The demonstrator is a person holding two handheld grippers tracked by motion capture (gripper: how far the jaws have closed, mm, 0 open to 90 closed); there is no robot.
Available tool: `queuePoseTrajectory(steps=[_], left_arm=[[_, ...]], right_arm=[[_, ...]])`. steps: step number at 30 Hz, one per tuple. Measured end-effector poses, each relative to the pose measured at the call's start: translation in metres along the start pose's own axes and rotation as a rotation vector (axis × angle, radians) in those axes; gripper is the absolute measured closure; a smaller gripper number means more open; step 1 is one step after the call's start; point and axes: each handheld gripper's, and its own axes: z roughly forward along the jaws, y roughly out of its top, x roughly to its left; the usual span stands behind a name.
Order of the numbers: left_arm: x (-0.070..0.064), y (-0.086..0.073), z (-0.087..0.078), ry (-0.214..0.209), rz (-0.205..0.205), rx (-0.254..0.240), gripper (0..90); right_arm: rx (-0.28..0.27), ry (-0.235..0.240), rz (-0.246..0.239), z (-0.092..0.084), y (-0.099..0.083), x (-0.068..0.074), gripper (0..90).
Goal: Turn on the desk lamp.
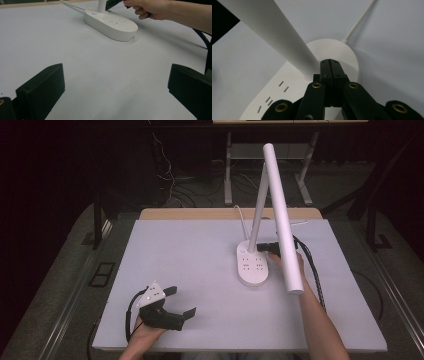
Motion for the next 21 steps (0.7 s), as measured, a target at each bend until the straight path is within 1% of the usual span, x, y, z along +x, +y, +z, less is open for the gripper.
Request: queuePoseTrajectory(steps=[1, 3, 5, 17, 18, 21], left_arm=[[0.0, 0.0, 0.0, 0.0, 0.0, 0.0, 0.0], [-0.0005, -0.0001, 0.0001, 0.0, 0.0, 0.0, 0.0], [-0.0007, -0.0001, 0.0001, 0.0, 0.0, -0.001, 0.0], [-0.0007, -0.0004, 0.0009, 0.0, 0.002, 0.005, 0.0], [-0.0009, -0.0004, 0.001, -0.001, 0.005, 0.007, 0.0], [-0.0011, -0.0006, 0.0014, -0.004, 0.004, 0.008, 0.0]], right_arm=[[0.0, 0.0, 0.0, 0.0, 0.0, 0.0, 89.6], [0.005, -0.018, -0.013, 0.0009, 0.0007, 0.0034, 89.6], [0.002, -0.019, -0.01, 0.001, 0.0003, 0.0033, 89.6], [-0.024, 0.005, 0.005, 0.0019, -0.0045, -0.0008, 89.9], [-0.033, 0.017, 0.017, 0.0016, -0.006, -0.0027, 89.9], [-0.038, 0.02, 0.02, 0.0016, -0.0066, -0.0029, 89.8]])
